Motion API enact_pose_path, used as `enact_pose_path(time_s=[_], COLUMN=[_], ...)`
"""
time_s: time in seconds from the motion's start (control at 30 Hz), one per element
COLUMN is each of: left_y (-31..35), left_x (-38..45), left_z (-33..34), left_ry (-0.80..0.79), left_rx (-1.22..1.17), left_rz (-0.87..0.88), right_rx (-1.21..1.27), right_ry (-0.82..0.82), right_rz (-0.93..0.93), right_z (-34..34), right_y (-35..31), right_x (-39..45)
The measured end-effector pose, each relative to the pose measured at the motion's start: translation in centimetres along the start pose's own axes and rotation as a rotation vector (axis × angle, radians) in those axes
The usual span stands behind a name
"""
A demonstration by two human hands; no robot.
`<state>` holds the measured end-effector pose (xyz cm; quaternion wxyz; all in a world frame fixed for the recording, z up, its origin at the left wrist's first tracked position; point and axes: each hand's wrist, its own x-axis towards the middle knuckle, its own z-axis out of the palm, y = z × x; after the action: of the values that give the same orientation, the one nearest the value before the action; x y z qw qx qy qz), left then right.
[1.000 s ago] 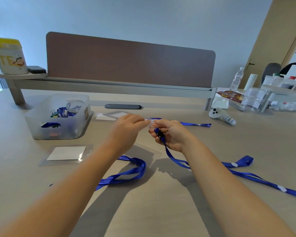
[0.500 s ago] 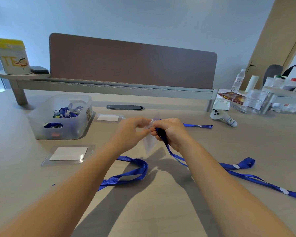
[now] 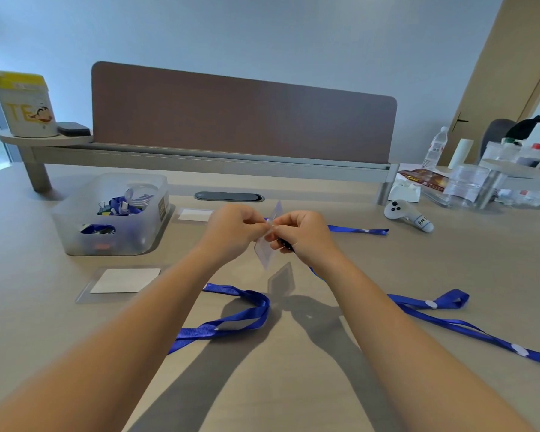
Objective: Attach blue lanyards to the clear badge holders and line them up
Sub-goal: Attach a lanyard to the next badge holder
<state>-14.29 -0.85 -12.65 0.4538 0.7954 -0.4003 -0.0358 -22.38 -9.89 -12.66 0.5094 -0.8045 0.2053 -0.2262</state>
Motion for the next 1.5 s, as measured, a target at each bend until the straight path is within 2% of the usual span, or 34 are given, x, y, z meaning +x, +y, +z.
enact_pose_path(time_s=[0.27,0.57,0.77,0.83,0.93,1.07,1.17,1.27,1.33,1.43,1.5], left_y=[0.4,0.0,-0.5,-0.8,-1.7,-4.0,-4.5,-3.8,-3.0,-2.1,-2.0], left_x=[0.1,0.6,0.9,1.1,0.6,-0.4,-0.7,-0.4,-0.4,0.0,0.6], left_z=[-0.6,-0.1,-0.8,-1.1,-1.0,0.0,0.5,0.5,0.7,1.1,0.8], left_ry=[-0.022,0.077,-0.017,-0.105,-0.211,-0.381,-0.552,-0.587,-0.493,-0.103,0.077], left_rx=[-0.021,0.066,0.091,-0.09,-0.502,-0.573,-0.69,-0.969,-1.164,-1.419,-1.481], left_rz=[0.004,0.1,0.103,0.01,-0.271,-0.711,-0.848,-0.922,-0.935,-0.856,-0.782], right_rx=[-0.106,-0.165,-0.198,-0.148,-0.003,0.107,0.126,0.154,0.244,0.376,0.357], right_ry=[0.016,0.073,0.046,-0.009,-0.07,-0.078,-0.065,-0.059,-0.04,-0.008,0.012], right_rz=[-0.074,-0.167,-0.184,-0.155,-0.072,-0.02,-0.028,-0.036,-0.026,0.002,0.023], right_z=[0.2,0.6,0.9,0.6,0.1,-0.3,-0.4,-0.4,-0.5,-0.6,-0.7], right_y=[-0.4,-0.5,-0.3,-0.3,-0.5,-0.5,-0.4,-0.1,0.1,0.1,0.3], right_x=[-0.2,-0.2,0.1,0.4,0.9,1.5,1.8,1.9,1.9,2.0,2.1])
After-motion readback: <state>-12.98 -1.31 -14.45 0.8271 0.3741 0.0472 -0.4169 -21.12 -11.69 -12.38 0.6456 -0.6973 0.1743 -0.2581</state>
